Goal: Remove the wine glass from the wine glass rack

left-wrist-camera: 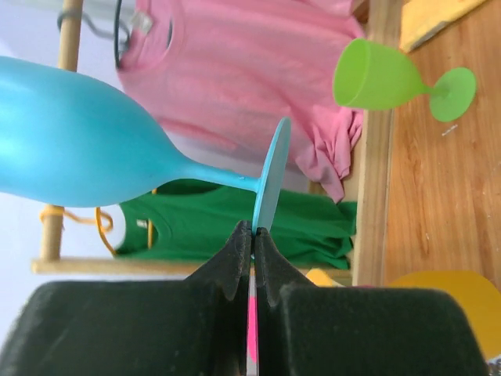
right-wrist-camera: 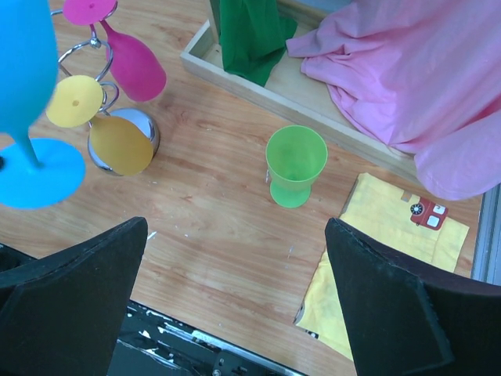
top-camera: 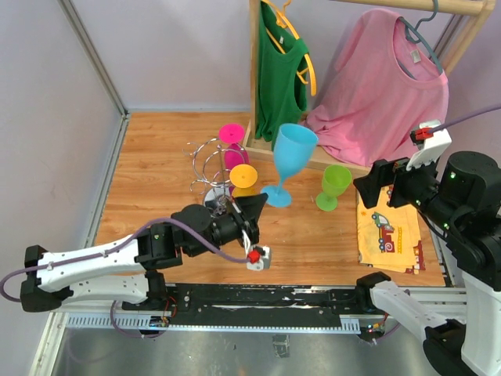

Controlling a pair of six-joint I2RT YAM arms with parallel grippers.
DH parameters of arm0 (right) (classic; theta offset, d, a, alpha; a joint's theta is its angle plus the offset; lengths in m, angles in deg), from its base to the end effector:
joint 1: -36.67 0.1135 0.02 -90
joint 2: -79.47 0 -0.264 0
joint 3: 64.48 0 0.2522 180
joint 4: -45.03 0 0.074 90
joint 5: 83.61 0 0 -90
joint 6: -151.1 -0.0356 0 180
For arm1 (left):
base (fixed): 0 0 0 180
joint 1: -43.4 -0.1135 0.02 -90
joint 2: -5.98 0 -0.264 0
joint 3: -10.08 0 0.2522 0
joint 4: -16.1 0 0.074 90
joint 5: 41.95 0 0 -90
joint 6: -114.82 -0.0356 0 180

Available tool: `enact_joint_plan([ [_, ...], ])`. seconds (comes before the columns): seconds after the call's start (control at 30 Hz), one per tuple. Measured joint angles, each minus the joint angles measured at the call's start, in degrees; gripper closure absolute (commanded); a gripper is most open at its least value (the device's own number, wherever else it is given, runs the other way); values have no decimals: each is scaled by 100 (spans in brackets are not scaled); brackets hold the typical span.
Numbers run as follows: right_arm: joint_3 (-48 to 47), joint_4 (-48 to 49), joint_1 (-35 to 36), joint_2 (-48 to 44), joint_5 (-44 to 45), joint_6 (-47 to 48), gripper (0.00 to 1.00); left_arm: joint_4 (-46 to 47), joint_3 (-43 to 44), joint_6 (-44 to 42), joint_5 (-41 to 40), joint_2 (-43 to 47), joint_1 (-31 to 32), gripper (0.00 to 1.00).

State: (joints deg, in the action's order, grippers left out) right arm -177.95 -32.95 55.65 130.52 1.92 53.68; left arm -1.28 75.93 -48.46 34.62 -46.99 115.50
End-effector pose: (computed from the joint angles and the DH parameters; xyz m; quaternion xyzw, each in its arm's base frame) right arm 0.0712 0.0274 0.5130 -0.1036 0.7893 0.1683 0.5814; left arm 0.0740 -0.2022 0.3720 0.6726 0.2928 0.0928 0.6732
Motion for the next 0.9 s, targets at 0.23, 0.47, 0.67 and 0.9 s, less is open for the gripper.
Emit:
enact_joint_plan([
  [0.23, -376, -321, 0, 59, -282, 20, 2, 278, -702, -1193, -31, -44, 820, 100],
  [0.47, -398, -437, 0, -278, -1211, -114, 2, 699, -1279, -1674, -125, -452, 1488, 100],
  [0.67, 297, -568, 0, -627, -1967, -256, 5, 1228, -1823, -1978, -133, -839, 1698, 100],
  [0.9, 1141, -804, 0, -782, -2586, -284, 15, 1384, -2039, -2105, -181, -859, 1698, 100],
])
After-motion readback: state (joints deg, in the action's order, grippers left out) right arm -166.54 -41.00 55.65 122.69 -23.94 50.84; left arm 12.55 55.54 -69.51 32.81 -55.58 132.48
